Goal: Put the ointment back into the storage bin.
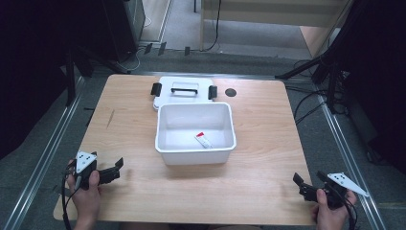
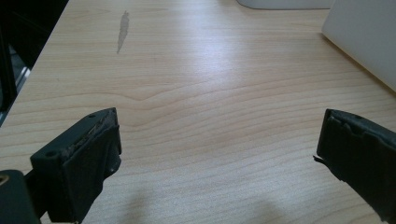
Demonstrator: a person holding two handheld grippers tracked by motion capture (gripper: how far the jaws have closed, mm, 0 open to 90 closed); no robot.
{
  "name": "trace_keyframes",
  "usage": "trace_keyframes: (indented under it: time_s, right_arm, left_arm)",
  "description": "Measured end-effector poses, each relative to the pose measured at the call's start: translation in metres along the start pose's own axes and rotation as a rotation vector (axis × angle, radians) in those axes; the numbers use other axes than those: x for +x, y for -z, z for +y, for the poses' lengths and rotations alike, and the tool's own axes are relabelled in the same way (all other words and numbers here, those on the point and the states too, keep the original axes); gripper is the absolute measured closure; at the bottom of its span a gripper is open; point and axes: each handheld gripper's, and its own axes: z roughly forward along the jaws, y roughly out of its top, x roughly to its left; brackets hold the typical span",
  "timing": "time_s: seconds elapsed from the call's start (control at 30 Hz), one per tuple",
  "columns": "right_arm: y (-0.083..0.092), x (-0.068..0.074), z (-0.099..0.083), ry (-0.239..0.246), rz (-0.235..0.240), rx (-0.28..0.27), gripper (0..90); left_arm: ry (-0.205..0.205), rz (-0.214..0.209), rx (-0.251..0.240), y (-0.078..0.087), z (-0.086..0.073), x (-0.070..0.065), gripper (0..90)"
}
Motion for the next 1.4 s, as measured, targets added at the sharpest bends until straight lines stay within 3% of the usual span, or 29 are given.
trace_keyframes:
  time_s: [0.07, 0.23, 0.57, 1.4]
  right_arm:
    - [-0.0008, 0.0044, -0.0001, 0.031, -0.027, 0.003, 0.0]
    - [-0.003, 0.0071, 0.0004, 0.059, -0.024, 0.019, 0.0]
    - [-0.0046, 0.0039, 0.0015, 0.037, -0.003, 0.035, 0.1]
    - [-0.007, 0.0052, 0.0022, 0.044, -0.002, 0.062, 0.1]
  left_arm:
    - [-0.001, 0.001, 0.002, 0.0001, 0.0, -0.0002, 0.7]
    - [-0.006, 0.002, 0.003, -0.0003, 0.0001, -0.0005, 0.7]
    - [0.0, -0.012, 0.011, -0.0011, 0.0004, 0.0005, 0.7]
    - [0.002, -0.016, 0.023, -0.0021, 0.0009, 0.0006, 0.7]
